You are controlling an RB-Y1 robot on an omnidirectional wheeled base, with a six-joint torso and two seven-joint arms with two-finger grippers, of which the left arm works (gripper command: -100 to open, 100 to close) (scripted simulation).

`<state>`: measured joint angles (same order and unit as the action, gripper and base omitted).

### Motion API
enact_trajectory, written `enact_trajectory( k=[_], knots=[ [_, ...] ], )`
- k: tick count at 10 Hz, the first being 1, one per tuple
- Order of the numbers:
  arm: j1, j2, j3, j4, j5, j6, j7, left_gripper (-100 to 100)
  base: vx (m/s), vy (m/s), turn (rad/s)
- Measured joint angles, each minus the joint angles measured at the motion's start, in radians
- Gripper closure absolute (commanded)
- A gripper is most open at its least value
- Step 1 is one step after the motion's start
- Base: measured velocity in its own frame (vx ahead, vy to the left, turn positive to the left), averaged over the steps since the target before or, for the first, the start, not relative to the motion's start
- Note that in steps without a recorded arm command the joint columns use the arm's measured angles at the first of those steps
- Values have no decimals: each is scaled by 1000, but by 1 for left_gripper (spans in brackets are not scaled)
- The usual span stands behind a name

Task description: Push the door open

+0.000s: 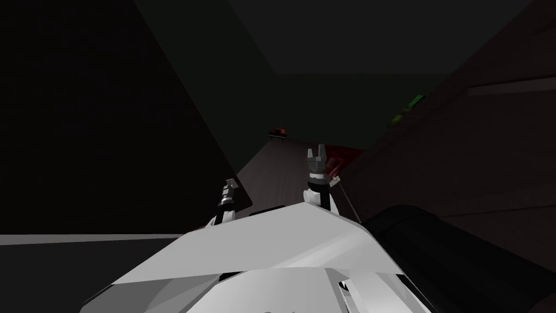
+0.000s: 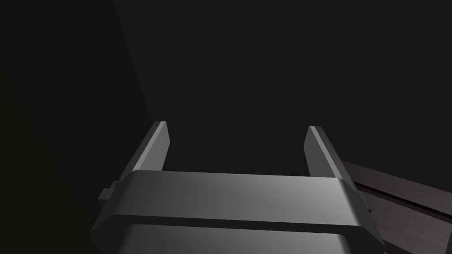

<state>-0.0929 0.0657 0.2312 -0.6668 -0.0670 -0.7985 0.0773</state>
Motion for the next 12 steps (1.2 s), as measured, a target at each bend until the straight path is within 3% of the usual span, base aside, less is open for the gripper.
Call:
enact_trajectory(
  k=[1, 6, 10, 12],
  knots=[
    [-20, 7, 13, 32, 8, -12, -6, 100, 139, -21, 26],
    [-28, 14, 53, 30, 34, -6, -21, 100, 157, -33, 39],
    [-3, 6, 80, -11, 51, 27, -29, 100, 183, -57, 63],
    [-17, 13, 96, 10, 61, 16, -32, 100, 111, -16, 33]
  ],
)
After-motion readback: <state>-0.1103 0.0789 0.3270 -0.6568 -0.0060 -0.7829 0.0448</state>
